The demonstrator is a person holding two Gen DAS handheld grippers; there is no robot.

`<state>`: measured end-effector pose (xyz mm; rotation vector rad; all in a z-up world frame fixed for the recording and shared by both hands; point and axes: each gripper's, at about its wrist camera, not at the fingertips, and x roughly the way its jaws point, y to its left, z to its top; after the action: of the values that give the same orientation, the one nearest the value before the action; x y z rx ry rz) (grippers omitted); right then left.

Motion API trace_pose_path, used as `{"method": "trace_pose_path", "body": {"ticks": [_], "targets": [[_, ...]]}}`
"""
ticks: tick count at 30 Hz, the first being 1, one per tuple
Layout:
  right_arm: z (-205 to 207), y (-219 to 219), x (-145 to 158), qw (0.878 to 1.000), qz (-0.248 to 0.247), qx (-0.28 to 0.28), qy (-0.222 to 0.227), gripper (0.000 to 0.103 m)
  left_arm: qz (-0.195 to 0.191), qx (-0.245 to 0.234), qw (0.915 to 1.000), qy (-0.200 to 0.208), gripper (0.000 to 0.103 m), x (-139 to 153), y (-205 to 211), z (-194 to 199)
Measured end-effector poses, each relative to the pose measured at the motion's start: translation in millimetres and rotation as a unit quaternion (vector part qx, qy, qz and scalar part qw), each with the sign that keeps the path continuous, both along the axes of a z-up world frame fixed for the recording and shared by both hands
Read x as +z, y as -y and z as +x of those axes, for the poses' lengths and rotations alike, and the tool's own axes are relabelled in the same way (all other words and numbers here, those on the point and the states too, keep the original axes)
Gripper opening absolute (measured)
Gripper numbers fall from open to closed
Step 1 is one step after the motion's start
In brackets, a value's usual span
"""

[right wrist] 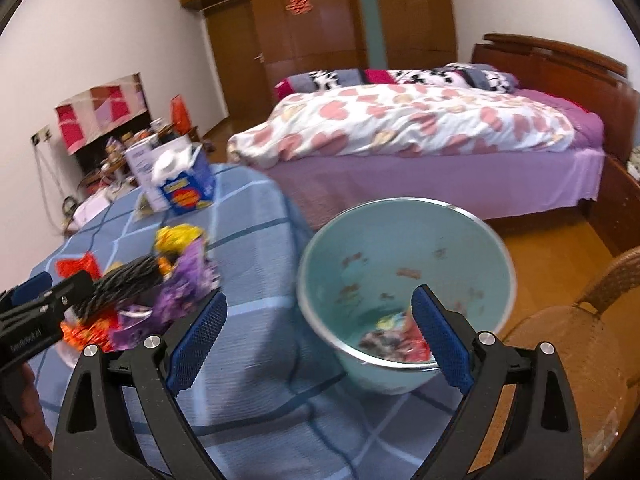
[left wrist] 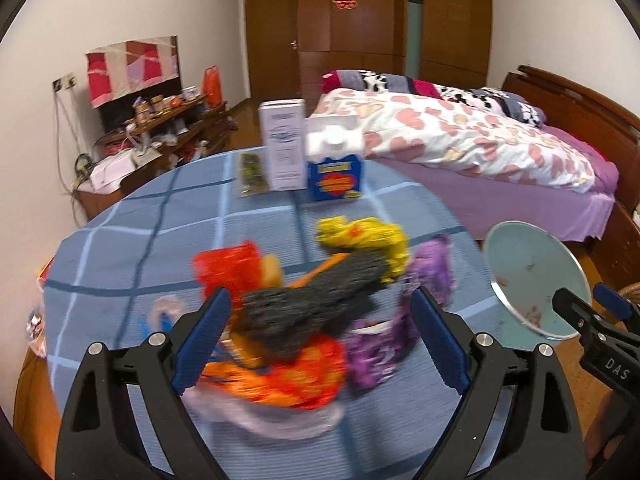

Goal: Collect trash
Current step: 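Move both open tools back over the remaining trash on the table, then grasp the black rope with left tool while right tool grasps purple wrapper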

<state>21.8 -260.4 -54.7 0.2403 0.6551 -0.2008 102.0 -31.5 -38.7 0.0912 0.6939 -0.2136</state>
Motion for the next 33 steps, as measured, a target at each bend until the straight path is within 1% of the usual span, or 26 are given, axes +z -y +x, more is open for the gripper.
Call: {"method": "trace_pose_path", "body": {"ticks": [4, 6, 8, 9, 10, 11, 13, 16, 17, 19, 21, 22, 25, 26, 27, 30, 33], "targets": [[8.1, -22.3, -4.7, 1.0, -0.002, 0.028, -0.01, 0.091, 0.001, 0.007, 1.0, -0.003, 0.088, -3.8, -18.6, 2.9], [10.3, -30.3, -5.5, 0.999, -0.007, 0.038, -0.013, 0.091, 0.003, 0.002, 1.0, -0.005, 0.084, -6.4, -22.7, 4.6], [13.0, -36.9, -6.4, 0.999, -0.007, 0.048, -0.016, 0.083, 0.005, -0.009, 0.9999, -0.009, 0.08, -8.9, -22.2, 7.2], [14.6, -39.7, -6.6, 0.998, -0.005, 0.052, -0.018, 0.078, 0.008, -0.014, 0.9998, -0.01, 0.078, -10.3, -20.8, 8.6], [17.1, -42.2, -6.9, 0.998, -0.002, 0.058, -0.021, 0.076, 0.01, -0.018, 0.9997, -0.01, 0.077, -11.3, -19.3, 9.7], [18.4, -43.8, -7.4, 0.998, 0.0, 0.061, -0.023, 0.076, 0.012, -0.026, 0.9995, -0.011, 0.075, -12.7, -16.5, 11.2], [21.8, -46.4, -8.4, 0.998, 0.003, 0.064, -0.026, 0.076, 0.019, -0.05, 0.9984, -0.019, 0.074, -17.7, -9.2, 16.8], [25.2, -49.0, -11.0, 0.997, 0.005, 0.066, -0.03, 0.076, 0.031, -0.063, 0.997, -0.032, 0.074, -26.3, -1.3, 27.0], [26.3, -50.6, -11.6, 0.997, 0.005, 0.067, -0.031, 0.076, 0.036, -0.067, 0.9965, -0.036, 0.072, -30.2, 0.8, 30.7], [28.4, -52.0, -13.4, 0.997, 0.007, 0.069, -0.034, 0.076, 0.047, -0.069, 0.9956, -0.041, 0.064, -37.0, 2.3, 35.4], [30.4, -52.5, -15.0, 0.997, 0.009, 0.069, -0.037, 0.076, 0.05, -0.074, 0.9949, -0.048, 0.052, -41.6, 2.6, 38.3], [31.7, -52.5, -16.1, 0.997, 0.012, 0.069, -0.039, 0.076, 0.049, -0.077, 0.9945, -0.05, 0.049, -42.7, 2.5, 39.7], [33.9, -52.8, -18.2, 0.996, 0.018, 0.07, -0.043, 0.076, 0.049, -0.08, 0.9944, -0.048, 0.037, -43.3, 2.5, 39.8], [34.7, -53.5, -18.7, 0.996, 0.019, 0.07, -0.044, 0.076, 0.046, -0.079, 0.9947, -0.047, 0.028, -43.0, 1.5, 40.1], [35.2, -54.2, -19.0, 0.996, 0.02, 0.071, -0.045, 0.076, 0.04, -0.073, 0.9954, -0.047, 0.023, -41.7, -0.7, 40.9], [36.5, -57.4, -18.8, 0.996, 0.024, 0.076, -0.045, 0.076, 0.014, -0.058, 0.9974, -0.039, 0.022, -31.0, -9.5, 40.9], [40.5, -60.5, -17.4, 0.995, 0.029, 0.08, -0.044, 0.076, -0.004, -0.049, 0.9987, -0.016, 0.022, -10.5, -18.3, 33.0]]}}
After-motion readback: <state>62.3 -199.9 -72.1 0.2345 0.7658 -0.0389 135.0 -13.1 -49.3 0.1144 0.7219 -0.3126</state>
